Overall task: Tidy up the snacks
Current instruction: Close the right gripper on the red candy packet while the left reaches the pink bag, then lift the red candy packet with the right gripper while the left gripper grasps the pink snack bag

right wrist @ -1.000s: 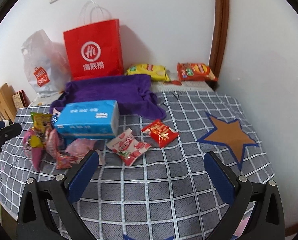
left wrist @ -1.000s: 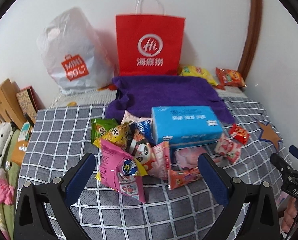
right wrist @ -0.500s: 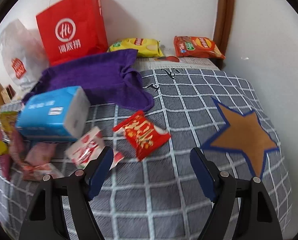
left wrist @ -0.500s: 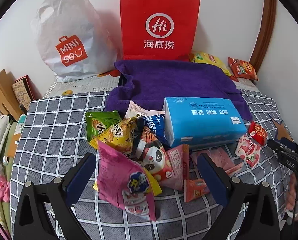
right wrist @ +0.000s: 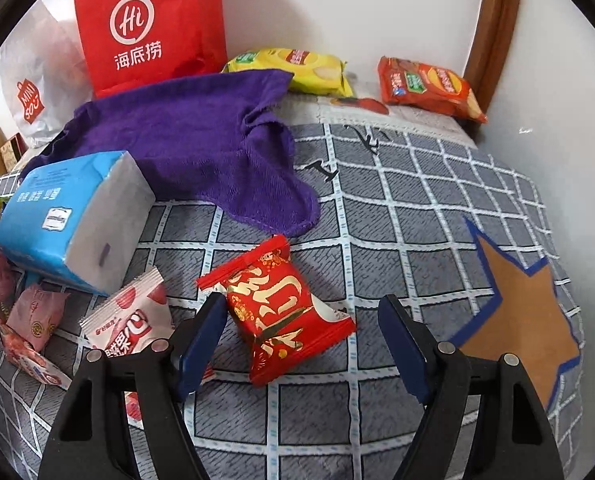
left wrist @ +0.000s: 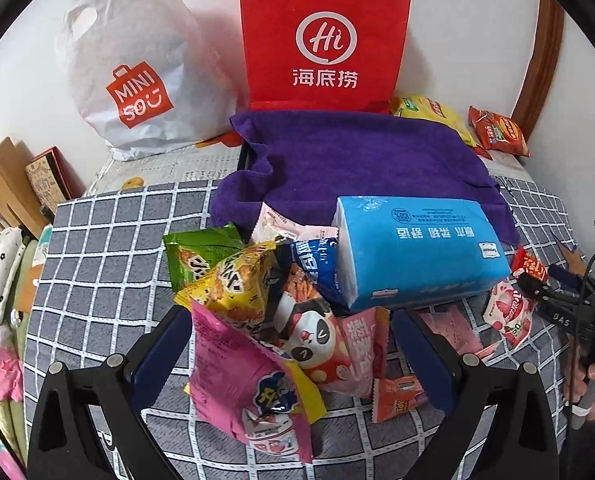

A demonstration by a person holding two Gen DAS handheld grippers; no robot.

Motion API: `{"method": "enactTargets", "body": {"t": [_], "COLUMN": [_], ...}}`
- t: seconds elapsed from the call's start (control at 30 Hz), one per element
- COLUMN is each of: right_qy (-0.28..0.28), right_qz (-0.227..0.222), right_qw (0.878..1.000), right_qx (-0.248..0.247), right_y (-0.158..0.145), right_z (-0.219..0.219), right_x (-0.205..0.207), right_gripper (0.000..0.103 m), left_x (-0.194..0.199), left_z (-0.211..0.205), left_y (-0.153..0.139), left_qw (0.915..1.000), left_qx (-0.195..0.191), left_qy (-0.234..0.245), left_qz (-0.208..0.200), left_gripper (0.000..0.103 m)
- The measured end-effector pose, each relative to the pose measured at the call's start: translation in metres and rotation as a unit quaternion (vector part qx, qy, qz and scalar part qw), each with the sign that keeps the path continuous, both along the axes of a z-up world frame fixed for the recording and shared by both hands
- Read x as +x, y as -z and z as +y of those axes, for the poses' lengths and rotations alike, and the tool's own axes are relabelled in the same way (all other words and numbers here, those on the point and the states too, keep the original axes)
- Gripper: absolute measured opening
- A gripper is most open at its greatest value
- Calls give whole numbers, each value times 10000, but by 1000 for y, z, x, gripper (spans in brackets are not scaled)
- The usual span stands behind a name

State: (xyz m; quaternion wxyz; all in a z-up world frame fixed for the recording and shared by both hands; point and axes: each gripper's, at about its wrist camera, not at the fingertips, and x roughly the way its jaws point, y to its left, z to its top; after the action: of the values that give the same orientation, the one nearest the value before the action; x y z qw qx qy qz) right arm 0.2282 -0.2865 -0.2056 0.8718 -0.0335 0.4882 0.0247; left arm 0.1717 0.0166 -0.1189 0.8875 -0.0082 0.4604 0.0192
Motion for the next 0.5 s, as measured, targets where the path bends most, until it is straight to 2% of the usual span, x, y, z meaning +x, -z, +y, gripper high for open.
{"method": "enactTargets", "body": {"t": [0.13,0.23,0.37,0.4,0.5], "right_qy": [-14,-33,20,75,141], "right_qz": [21,-26,-137,-142,-136], "right_qw": [10000,10000,9999,9999,9997], "right_qx": [86,46,-44,-49,148], "right_y": [6,8,6,5,1], "right_z": [0,1,0,-2,-8], "right_x": [4,6,4,4,2], "right_gripper": [75,64,44,41,40], "left_x": [1,-1,-8,-10,-16], "left_z": [-1,3,14,17,27], "left_y": [0,0,1,1,2], "left_qw": [10000,10000,9997,9996,9994], "left_qx": [15,45,83,73,6], "left_qy": [-23,-77,-226,-263,-360], "left_qz": [3,-26,-11,-3,4], "left_gripper": [101,101,101,101,101]}}
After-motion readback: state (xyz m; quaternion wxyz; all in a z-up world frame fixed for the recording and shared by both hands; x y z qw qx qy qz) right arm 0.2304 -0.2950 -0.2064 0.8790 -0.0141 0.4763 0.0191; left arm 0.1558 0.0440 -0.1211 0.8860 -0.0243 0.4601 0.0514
